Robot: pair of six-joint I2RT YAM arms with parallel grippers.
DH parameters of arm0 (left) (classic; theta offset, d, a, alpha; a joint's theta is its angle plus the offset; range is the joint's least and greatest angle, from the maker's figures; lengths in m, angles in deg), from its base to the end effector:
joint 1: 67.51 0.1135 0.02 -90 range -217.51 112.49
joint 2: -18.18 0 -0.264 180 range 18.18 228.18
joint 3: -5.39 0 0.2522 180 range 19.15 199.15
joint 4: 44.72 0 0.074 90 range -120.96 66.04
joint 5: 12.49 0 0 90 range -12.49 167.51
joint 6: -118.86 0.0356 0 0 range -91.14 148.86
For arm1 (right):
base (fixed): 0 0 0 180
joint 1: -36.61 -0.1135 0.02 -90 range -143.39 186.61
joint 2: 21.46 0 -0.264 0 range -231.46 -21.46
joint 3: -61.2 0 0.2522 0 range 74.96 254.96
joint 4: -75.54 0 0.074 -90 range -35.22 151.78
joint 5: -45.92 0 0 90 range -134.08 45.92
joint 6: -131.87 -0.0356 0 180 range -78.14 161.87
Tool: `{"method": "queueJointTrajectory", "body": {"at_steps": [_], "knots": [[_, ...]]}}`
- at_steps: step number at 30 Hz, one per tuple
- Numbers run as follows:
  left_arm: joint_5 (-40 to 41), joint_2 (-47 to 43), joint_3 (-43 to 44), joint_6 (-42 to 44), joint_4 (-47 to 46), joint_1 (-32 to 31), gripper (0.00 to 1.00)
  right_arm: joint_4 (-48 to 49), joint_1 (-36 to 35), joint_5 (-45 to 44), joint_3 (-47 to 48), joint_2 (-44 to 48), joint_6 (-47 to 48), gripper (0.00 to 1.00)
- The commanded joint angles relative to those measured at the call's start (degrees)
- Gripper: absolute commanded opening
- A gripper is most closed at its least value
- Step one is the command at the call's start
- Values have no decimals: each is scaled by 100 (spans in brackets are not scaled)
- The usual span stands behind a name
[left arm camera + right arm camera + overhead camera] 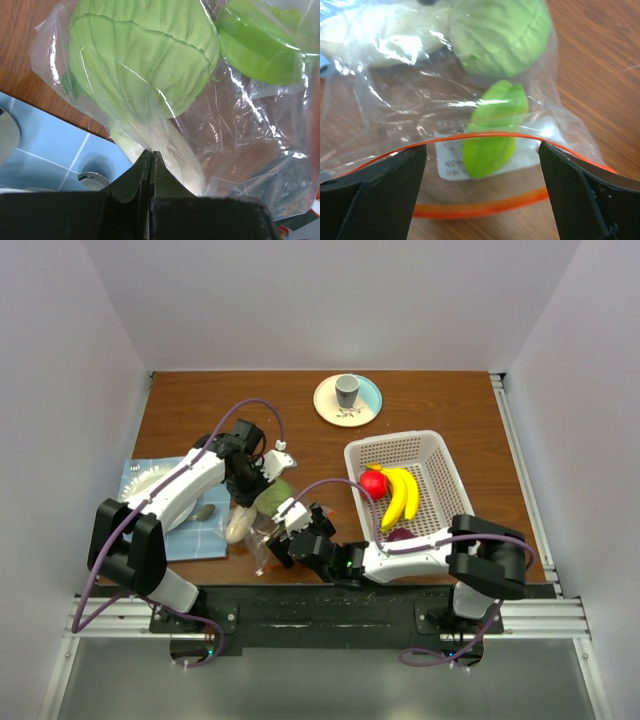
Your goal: Open the zip-top bag and remove the fake food
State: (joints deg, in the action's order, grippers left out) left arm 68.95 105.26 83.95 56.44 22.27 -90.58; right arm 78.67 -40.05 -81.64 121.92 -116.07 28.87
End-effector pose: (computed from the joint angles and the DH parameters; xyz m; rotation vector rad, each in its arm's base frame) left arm 0.2586 -0.1159 0.2341 1.2552 2.5884 -0.2007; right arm 0.0992 0.3243 0.1837 -0.7138 1.8703 0.3138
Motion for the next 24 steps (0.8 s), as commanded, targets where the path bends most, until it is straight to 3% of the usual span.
{"method": "queueJointTrajectory", "body": {"at_steps": [1,11,17,22,24], "knots": [[56,-210,-2,-33,-94,-40,0,360,28,143,445,-321,-256,99],[109,-280,-90,2,-138,-48,0,148,64,82,419,-576,-678,99],[117,-342,-63,-6,-76,-48,0,403,441,381,446,-1024,-854,97],[135,-368,-55,11,-23,-48,0,693,547,478,305,-1034,-775,90],[117,-368,-55,2,-23,-48,0,737,547,522,288,-920,-722,83]]}}
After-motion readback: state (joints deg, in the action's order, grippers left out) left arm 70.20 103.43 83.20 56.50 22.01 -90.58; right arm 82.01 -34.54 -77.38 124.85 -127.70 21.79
